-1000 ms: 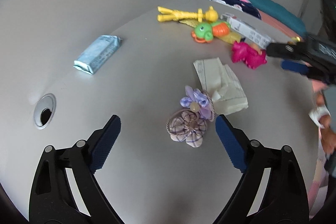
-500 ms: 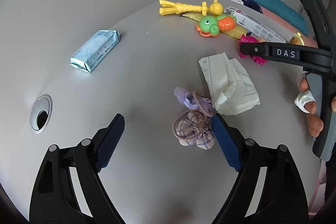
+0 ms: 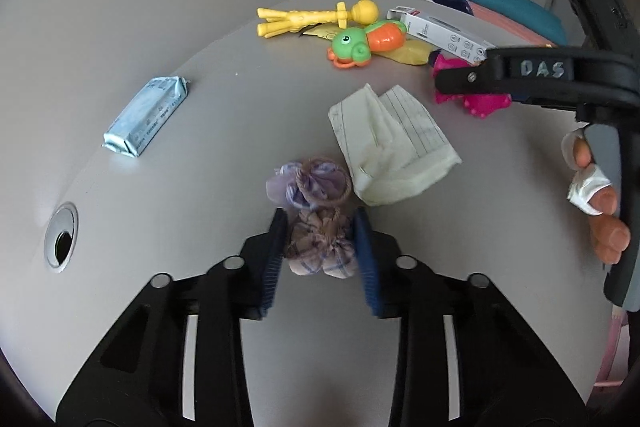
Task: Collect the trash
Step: 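Carry the hair tie and pink monkey toward the black trash bag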
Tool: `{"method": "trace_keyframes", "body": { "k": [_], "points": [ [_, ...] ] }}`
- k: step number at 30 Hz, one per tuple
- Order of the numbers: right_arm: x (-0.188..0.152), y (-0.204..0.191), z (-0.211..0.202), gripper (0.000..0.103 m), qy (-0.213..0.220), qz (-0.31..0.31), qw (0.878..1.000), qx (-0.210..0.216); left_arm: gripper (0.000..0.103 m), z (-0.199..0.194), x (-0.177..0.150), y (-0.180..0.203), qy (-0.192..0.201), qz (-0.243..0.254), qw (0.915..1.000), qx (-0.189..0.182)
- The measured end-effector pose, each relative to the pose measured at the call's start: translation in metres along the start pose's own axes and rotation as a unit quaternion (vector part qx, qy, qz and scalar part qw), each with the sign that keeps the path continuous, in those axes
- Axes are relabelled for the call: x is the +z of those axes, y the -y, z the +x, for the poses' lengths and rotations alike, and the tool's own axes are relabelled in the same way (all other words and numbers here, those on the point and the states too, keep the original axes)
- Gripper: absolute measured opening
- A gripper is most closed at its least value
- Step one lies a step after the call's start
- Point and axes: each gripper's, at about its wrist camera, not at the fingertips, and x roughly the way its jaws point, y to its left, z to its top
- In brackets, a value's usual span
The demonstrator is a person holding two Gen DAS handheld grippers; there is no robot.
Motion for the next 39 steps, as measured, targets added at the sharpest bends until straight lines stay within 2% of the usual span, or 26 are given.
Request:
{"method": "trace_keyframes", "body": {
  "k": [3,8,16,22,28,34,39],
  "points": [
    [-0.002,0.005,-0.012,0.06,0.002,0.011,1.0,0.015,0.025,-0.005,-0.005,0.0,-0.005,-0.005,1.0,0.001],
    [-0.008,0.009,-0.033,0.059,0.014,0.017,1.0,0.023,0.024,-0.018,-0.015,0.001,-0.006,-0.014,0.9999,-0.001],
    [-0.023,0.026,-0.085,0.059,0.046,0.033,0.998,0.027,0.024,-0.057,-0.013,0.03,0.026,-0.004,0.9995,-0.019],
    [-0.045,0.056,-0.14,0.059,0.079,0.054,0.995,0.024,0.024,-0.073,-0.011,0.085,0.039,0.024,0.9977,-0.049],
    [-0.078,0.1,-0.19,0.059,0.105,0.078,0.991,0.013,0.024,-0.083,-0.015,0.156,0.044,0.061,0.9934,-0.087],
    [-0.119,0.155,-0.232,0.059,0.126,0.114,0.985,-0.013,0.024,-0.085,-0.024,0.235,0.038,0.11,0.9851,-0.126],
    [-0.157,0.204,-0.263,0.059,0.143,0.15,0.977,-0.048,0.024,-0.078,-0.036,0.3,0.026,0.147,0.9751,-0.164]
  ]
}}
